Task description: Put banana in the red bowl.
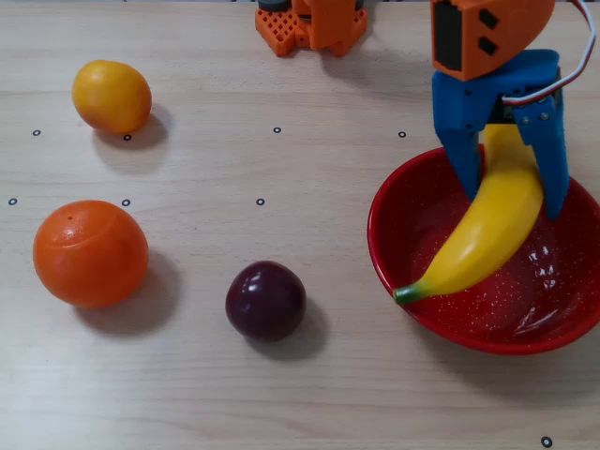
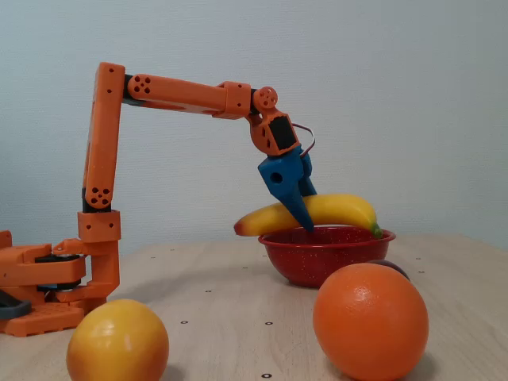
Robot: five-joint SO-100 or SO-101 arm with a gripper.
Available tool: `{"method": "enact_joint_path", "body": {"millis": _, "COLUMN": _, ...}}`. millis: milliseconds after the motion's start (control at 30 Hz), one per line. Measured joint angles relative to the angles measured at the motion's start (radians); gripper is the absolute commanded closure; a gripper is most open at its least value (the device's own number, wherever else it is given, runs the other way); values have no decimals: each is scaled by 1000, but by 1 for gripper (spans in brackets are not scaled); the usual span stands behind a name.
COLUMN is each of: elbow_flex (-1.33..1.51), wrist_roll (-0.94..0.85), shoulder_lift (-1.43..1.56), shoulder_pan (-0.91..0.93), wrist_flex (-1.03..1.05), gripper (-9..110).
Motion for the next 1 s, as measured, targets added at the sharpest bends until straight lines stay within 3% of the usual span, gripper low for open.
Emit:
{"method": "enact_joint_path", "body": {"millis": 600, "elbow_flex": 12, "wrist_roll": -87, "shoulder_lift": 0, "shoulder_pan": 32, "wrist_flex": -9, "gripper": 71}}
{"method": "enact_joint_path", "body": {"millis": 833, "elbow_flex": 12, "wrist_roll": -94, "shoulder_lift": 0, "shoulder_pan": 43, "wrist_flex": -9, "gripper": 75}}
{"method": "enact_joint_path", "body": {"millis": 1000, "elbow_flex": 11, "wrist_roll": -94, "shoulder_lift": 0, "shoulder_pan": 46, "wrist_flex": -9, "gripper": 86}}
